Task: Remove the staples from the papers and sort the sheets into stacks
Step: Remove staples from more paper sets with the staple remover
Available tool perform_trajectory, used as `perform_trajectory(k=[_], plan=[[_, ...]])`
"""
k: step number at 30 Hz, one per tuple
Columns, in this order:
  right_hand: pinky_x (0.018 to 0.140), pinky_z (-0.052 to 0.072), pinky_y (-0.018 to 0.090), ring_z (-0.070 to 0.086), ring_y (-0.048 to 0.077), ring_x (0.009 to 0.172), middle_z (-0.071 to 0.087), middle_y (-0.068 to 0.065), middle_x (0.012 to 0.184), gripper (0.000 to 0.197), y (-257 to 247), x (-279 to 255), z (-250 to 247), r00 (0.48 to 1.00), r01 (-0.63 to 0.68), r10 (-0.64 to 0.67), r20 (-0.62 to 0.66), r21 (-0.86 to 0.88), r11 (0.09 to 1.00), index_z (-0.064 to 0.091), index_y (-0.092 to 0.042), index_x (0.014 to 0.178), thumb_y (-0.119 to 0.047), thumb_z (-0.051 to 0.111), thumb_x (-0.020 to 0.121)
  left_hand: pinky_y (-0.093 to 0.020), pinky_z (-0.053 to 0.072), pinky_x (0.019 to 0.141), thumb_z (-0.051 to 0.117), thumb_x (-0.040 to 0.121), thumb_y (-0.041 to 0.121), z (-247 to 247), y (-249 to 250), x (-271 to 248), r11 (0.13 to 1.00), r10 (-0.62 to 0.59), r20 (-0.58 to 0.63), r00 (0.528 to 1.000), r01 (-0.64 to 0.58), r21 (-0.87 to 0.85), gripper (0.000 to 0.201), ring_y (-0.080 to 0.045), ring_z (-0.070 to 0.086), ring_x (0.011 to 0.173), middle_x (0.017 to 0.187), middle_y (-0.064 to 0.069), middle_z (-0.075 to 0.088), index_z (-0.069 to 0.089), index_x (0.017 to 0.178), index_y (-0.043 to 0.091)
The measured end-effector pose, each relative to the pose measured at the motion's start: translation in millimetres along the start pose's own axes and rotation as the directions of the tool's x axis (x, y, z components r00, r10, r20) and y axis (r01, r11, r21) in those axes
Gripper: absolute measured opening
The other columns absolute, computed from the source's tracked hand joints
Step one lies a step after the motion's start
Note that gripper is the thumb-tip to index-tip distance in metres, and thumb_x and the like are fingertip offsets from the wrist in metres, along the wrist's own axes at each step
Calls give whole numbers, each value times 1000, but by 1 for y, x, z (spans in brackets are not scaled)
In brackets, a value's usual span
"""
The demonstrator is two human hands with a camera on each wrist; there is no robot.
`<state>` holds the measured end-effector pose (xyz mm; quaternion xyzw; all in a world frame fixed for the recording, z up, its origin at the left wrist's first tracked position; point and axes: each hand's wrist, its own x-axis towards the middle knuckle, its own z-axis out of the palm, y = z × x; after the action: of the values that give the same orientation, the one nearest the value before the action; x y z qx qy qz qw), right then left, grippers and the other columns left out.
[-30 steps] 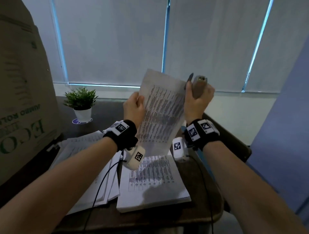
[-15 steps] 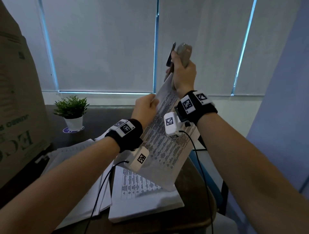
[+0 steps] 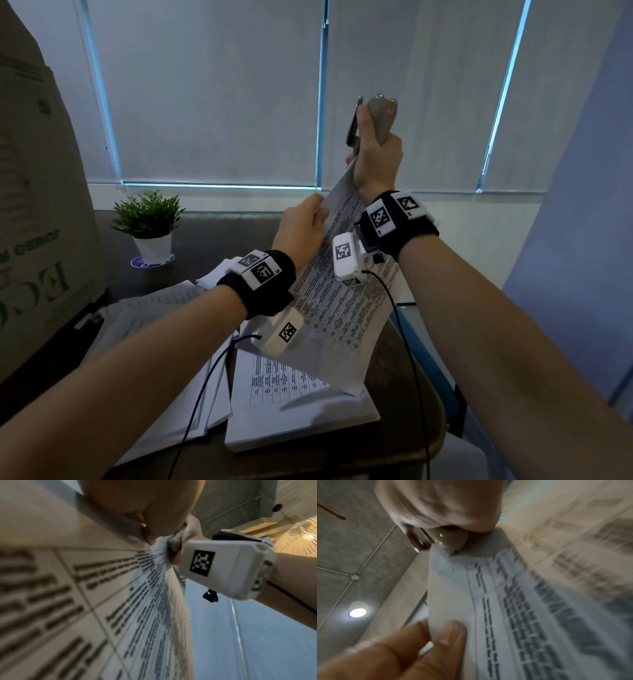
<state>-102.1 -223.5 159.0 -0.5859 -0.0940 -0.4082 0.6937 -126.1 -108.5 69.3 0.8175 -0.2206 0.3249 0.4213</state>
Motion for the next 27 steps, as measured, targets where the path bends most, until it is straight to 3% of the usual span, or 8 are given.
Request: perform_trajectory(k=[4, 9, 13, 16, 18, 20, 24, 27], plan=[[53, 49, 22, 57, 6, 47, 63, 0, 63, 30, 11, -12, 10, 999, -39, 40, -33, 29, 999, 66, -9, 82, -38, 66, 92, -31, 40, 67, 45, 93, 7, -12, -36, 4, 975, -218, -85, 972, 222, 30, 10, -28, 55, 80, 85, -16, 58, 47, 83, 9], [43, 43, 24, 55, 16, 50, 60, 5, 65, 32, 55, -36, 17, 919, -283, 344, -191, 287, 915, 61, -11, 82, -41, 67, 90, -32, 41, 81, 43, 91, 1, -70, -124, -5, 811, -543, -207, 814, 572, 120, 20, -32, 57, 104, 109, -16, 61, 58, 105, -1], [39, 36, 22, 48, 11, 34, 59, 1, 58, 51, 137, -68, 8, 726, -678, 687, -42, 127, 724, 59, -14, 78, -64, 68, 77, -39, 41, 85, 42, 96, 2, -136, -185, -31, 670, -677, -216, 704, 710, 217, 25, -41, 56, 104, 101, -28, 58, 56, 114, -8], [44, 38, 22, 44, 12, 34, 58, 6, 59, 59, 192, -96, 5, 540, -829, 841, -37, 151, 539, 58, -10, 77, -66, 71, 72, -30, 30, 78, 39, 98, 1, -167, -217, -56, 598, -735, -195, 650, 756, 265, 26, -30, 45, 81, 71, -9, 40, 47, 74, 6], [52, 38, 25, 42, 15, 42, 55, 6, 46, 54, 216, -111, 3, 456, -870, 890, -29, 198, 452, 55, -8, 71, -60, 71, 78, -36, 32, 81, 37, 99, 1, -178, -233, -72, 543, -765, -199, 613, 779, 314, 25, -31, 42, 90, 88, -20, 46, 47, 77, 2], [56, 39, 28, 39, 16, 40, 49, 5, 38, 54, 229, -123, -1, 409, -892, 912, -24, 201, 405, 53, -7, 71, -58, 69, 80, -46, 36, 85, 36, 100, 3, -183, -247, -79, 459, -783, -241, 574, 794, 399, 21, -41, 47, 96, 108, -32, 47, 48, 105, -14], [60, 46, 32, 51, 19, 47, 55, 8, 54, 46, 230, -139, -12, 408, -898, 913, -16, 177, 404, 58, -7, 69, -49, 69, 85, -48, 43, 96, 53, 89, 4, -165, -238, -84, 447, -743, -214, 634, 709, 545, 32, -46, 53, 109, 117, -33, 55, 54, 116, -14], [63, 51, 33, 59, 20, 54, 63, 9, 63, 47, 236, -144, -21, 408, -902, 913, 3, 158, 402, 63, -5, 83, -52, 70, 83, -30, 43, 82, 55, 89, 14, -127, -214, -78, 626, -716, 38, 698, 616, 477, 19, -17, 65, 93, 109, -20, 62, 61, 104, 5]])
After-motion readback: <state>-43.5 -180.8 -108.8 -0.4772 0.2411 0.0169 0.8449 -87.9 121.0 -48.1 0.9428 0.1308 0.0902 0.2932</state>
